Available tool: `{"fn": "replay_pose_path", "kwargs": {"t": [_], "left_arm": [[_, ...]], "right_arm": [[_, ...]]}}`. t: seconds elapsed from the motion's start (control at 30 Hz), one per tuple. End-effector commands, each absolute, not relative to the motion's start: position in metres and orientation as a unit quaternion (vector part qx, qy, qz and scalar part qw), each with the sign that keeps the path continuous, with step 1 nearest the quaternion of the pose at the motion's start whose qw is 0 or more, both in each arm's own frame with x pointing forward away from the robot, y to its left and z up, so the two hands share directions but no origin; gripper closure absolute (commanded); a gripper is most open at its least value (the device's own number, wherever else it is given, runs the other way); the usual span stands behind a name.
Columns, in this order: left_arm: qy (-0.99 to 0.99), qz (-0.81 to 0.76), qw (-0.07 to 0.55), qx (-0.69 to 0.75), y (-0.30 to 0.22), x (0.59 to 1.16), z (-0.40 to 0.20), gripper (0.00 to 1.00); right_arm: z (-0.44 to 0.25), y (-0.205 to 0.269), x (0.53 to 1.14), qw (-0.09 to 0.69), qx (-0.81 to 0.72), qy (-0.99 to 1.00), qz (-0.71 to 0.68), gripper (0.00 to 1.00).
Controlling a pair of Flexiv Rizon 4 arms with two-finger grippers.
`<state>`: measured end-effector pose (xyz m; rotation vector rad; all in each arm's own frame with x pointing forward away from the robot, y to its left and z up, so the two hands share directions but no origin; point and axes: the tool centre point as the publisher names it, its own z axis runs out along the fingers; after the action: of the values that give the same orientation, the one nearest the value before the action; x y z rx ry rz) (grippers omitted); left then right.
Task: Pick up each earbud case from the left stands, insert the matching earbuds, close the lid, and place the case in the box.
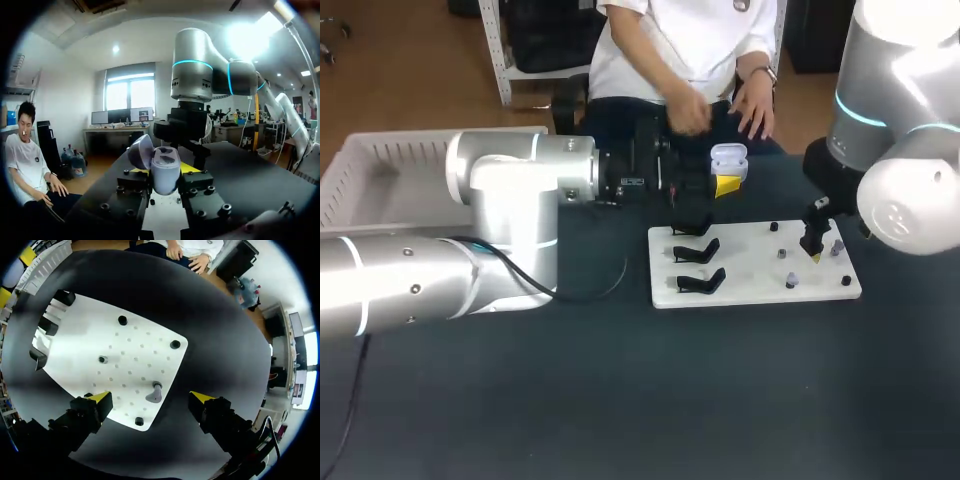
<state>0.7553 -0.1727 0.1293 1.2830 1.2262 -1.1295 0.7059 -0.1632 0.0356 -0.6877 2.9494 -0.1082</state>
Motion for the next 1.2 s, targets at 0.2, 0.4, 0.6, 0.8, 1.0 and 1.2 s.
{"fn": "replay_pose_path", "kwargs": {"t": [0.2, 0.4, 0.6, 0.8, 1.0, 1.2], "left_arm": [[0.505, -0.465, 0.499, 0.528, -0.1728, 0.7543, 0.1285, 1.00], [0.505, -0.465, 0.499, 0.528, -0.1728, 0.7543, 0.1285, 1.00], [0.505, -0.465, 0.499, 0.528, -0.1728, 0.7543, 0.1285, 1.00], [0.505, -0.465, 0.499, 0.528, -0.1728, 0.7543, 0.1285, 1.00], [0.505, -0.465, 0.499, 0.528, -0.1728, 0.7543, 0.1285, 1.00], [0.505, -0.465, 0.499, 0.528, -0.1728, 0.7543, 0.1285, 1.00]], "right_arm": [[0.0308, -0.1635, 0.7023, 0.046, -0.228, 0.972, -0.033, 0.51], [0.0292, -0.1624, 0.7038, 0.045, -0.229, 0.972, -0.032, 0.52], [0.0282, -0.1633, 0.7051, 0.044, -0.228, 0.972, -0.032, 0.56], [0.0273, -0.1644, 0.7060, 0.041, -0.226, 0.973, -0.034, 0.55], [0.0258, -0.1675, 0.7092, 0.039, -0.223, 0.973, -0.035, 0.56], [0.0244, -0.1708, 0.7121, 0.036, -0.221, 0.974, -0.036, 0.56]]}}
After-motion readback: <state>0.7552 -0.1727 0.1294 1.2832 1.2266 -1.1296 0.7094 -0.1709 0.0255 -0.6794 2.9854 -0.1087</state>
